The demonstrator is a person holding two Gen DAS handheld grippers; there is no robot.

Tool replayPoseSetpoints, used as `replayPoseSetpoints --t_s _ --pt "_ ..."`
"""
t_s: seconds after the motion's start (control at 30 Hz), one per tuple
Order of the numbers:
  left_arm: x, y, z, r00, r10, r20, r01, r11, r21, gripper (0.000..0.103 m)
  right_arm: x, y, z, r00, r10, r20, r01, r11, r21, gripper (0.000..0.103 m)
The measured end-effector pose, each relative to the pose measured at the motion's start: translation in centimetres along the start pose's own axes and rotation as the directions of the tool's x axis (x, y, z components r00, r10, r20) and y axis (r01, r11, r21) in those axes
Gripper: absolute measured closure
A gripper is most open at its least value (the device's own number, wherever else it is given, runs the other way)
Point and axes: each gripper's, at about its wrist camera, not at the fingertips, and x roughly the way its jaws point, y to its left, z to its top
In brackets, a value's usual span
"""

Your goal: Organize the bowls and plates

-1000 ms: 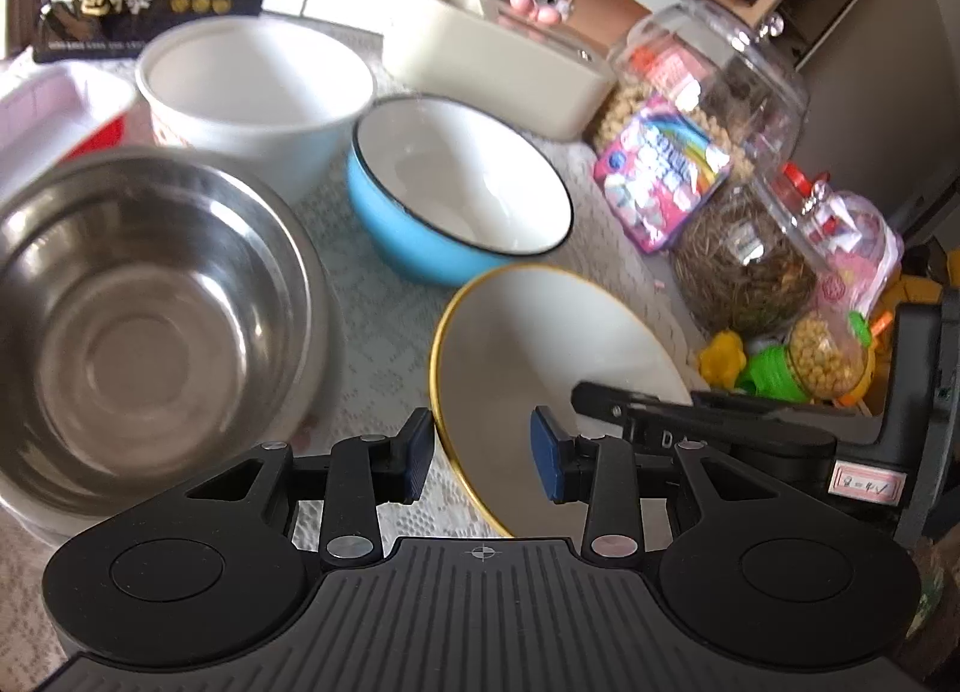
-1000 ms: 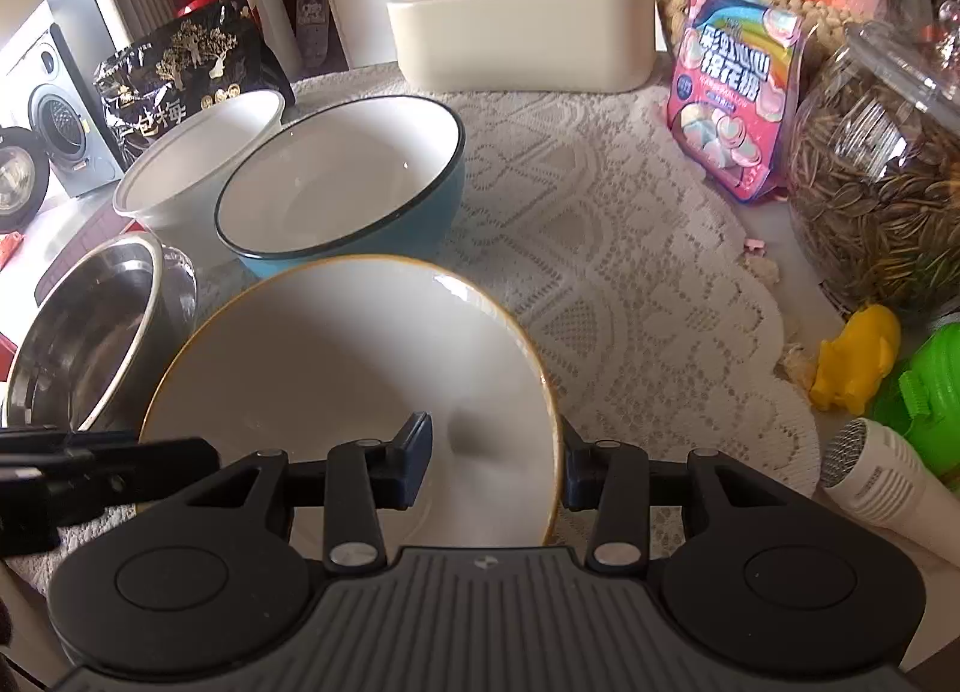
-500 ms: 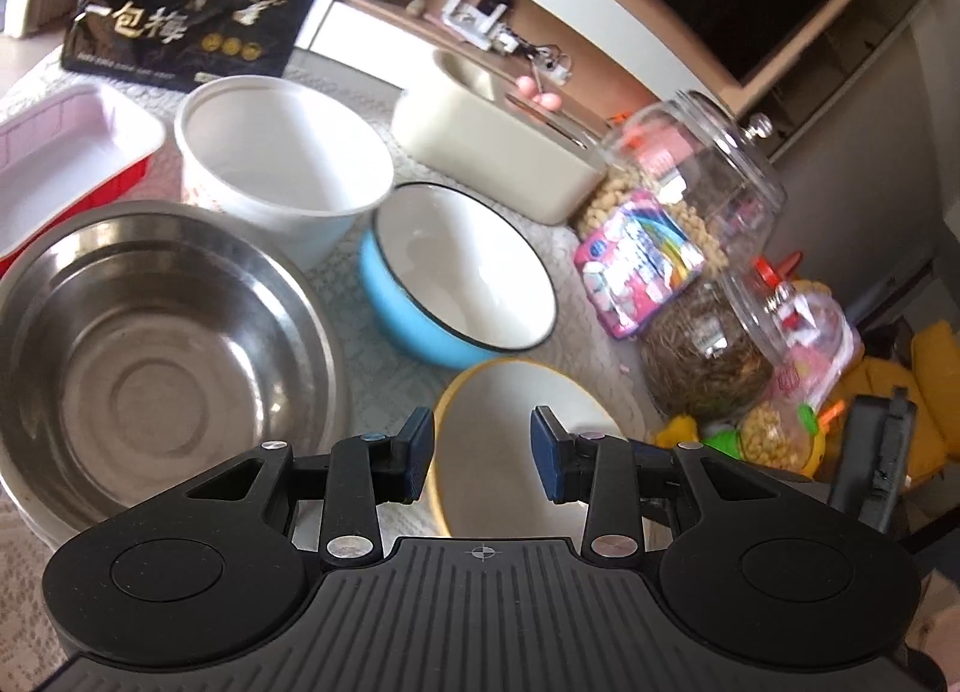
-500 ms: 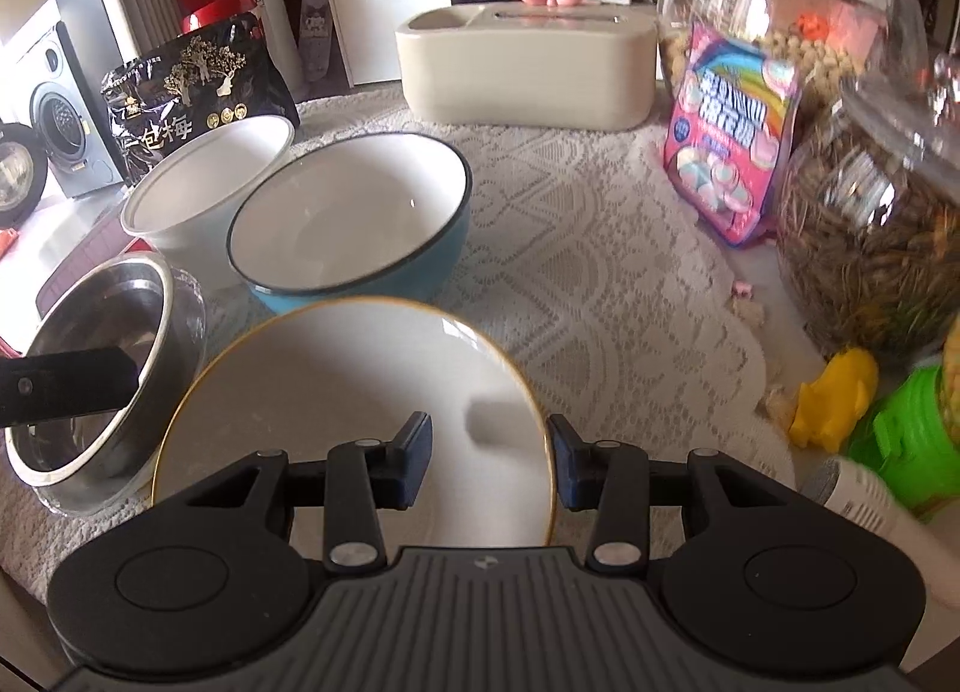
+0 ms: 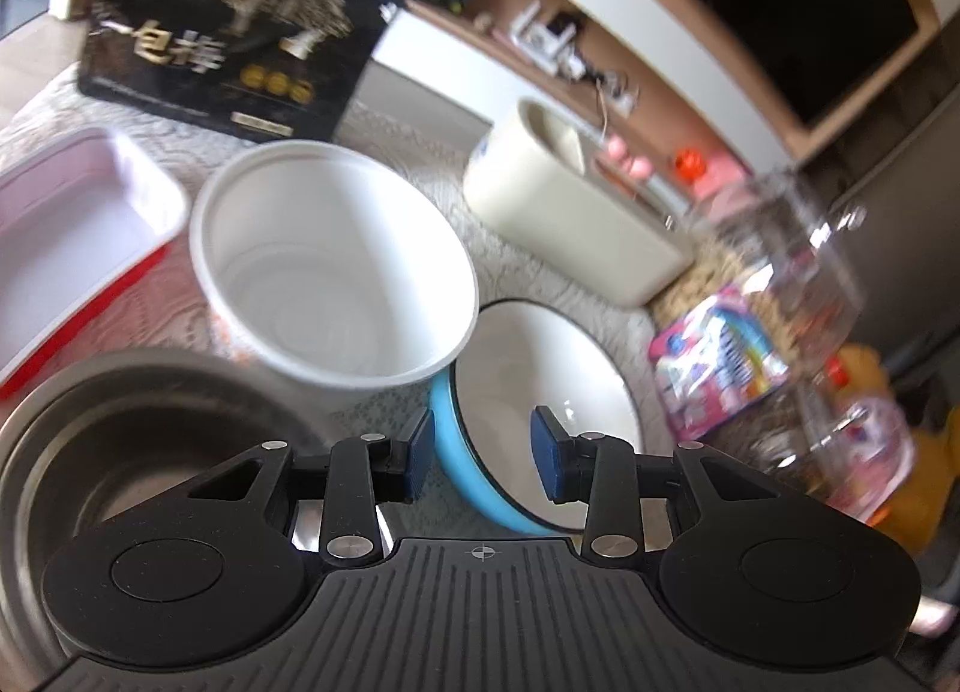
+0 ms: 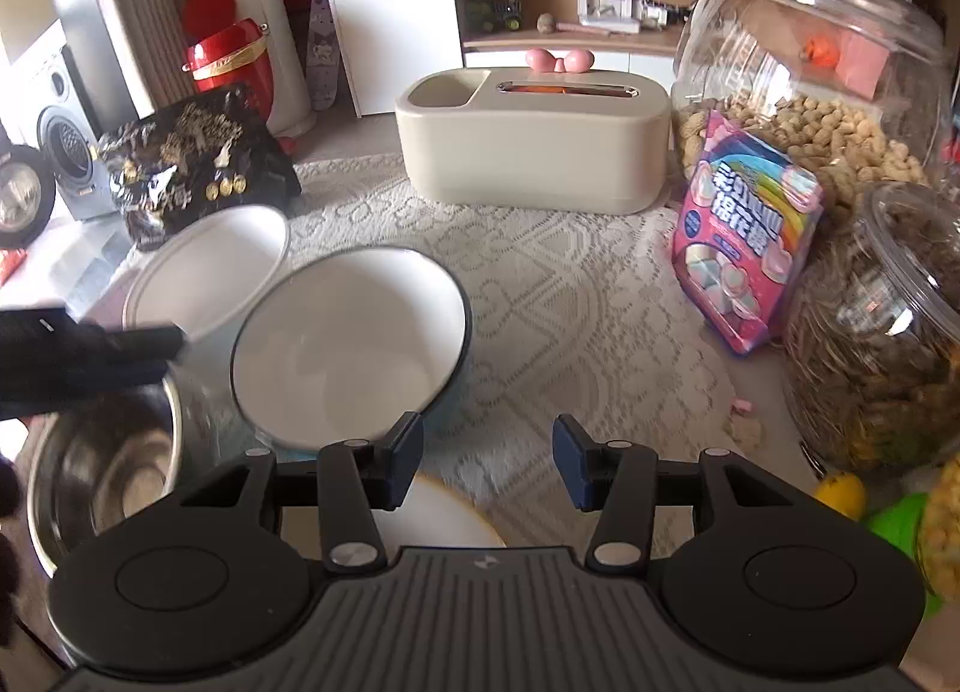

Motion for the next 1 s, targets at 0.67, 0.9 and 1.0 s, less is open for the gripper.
replayPoseSetpoints --t_s 0.67,0.9,1.0 --pt "6.5 -2.9 0.8 0.984 0.158 -0.088 -0.133 0.963 0.236 0.064 12.1 -1.4 3.0 0.964 0.174 -0.2 -0.139 0.974 0.179 0.07" --pt "7.9 -5.3 0.5 0.979 0.178 -0.103 -0.137 0.938 0.318 0.062 11.1 -1.2 2.8 0.972 0.161 -0.171 -0.14 0.982 0.127 0.078" --pt "8.9 -6.9 0.2 0.976 0.185 -0.114 -0.132 0.921 0.367 0.062 10.6 -2.5 2.8 0.977 0.147 -0.154 -0.125 0.982 0.145 0.078"
